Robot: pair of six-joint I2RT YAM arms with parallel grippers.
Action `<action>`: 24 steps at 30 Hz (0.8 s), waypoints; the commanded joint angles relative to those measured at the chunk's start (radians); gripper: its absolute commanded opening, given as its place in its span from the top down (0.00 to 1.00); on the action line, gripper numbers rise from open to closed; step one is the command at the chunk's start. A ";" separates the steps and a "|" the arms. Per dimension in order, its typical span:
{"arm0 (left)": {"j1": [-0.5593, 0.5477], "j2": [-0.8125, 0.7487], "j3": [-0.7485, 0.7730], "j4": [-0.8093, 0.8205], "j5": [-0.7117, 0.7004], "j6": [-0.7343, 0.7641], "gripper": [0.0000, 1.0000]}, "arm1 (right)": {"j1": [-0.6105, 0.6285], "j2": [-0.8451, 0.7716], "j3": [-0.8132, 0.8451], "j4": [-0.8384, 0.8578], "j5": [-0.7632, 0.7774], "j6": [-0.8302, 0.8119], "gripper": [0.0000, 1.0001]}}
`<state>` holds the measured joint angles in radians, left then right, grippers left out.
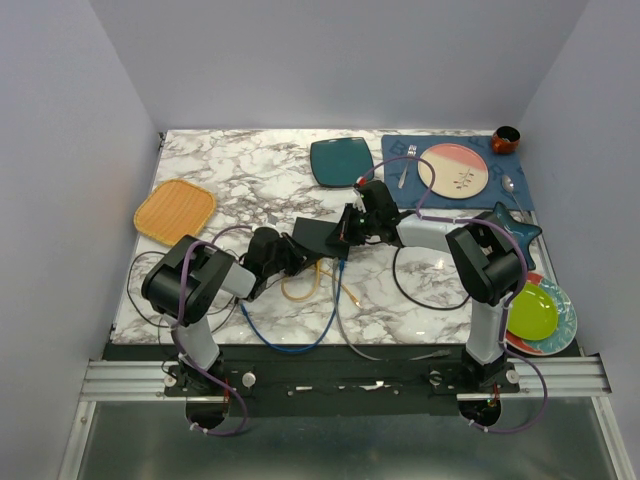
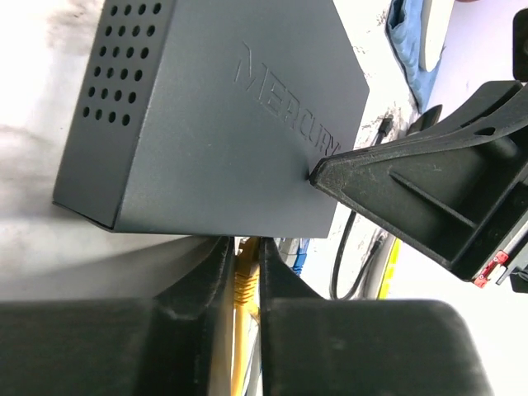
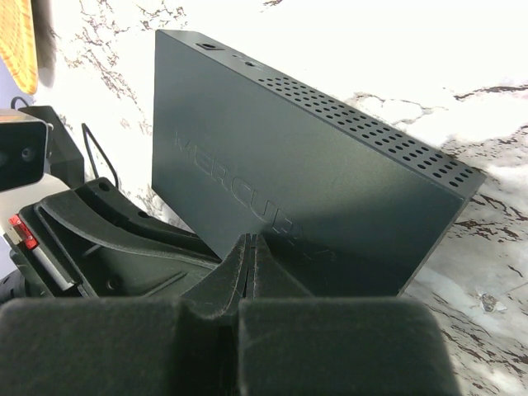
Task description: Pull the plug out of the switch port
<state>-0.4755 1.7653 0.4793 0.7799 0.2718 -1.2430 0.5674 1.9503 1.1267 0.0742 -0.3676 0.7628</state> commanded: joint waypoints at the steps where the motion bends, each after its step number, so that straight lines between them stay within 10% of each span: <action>1: -0.017 0.026 -0.011 -0.205 -0.065 0.059 0.92 | -0.003 0.050 -0.028 -0.129 0.088 -0.033 0.99; 24: -0.017 0.023 -0.033 -0.134 -0.042 0.042 1.00 | 0.134 -0.116 -0.051 -0.249 0.203 -0.102 0.99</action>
<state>-0.4789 1.7580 0.4767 0.7837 0.2657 -1.2274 0.6987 1.8400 1.1046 -0.1177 -0.2188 0.6773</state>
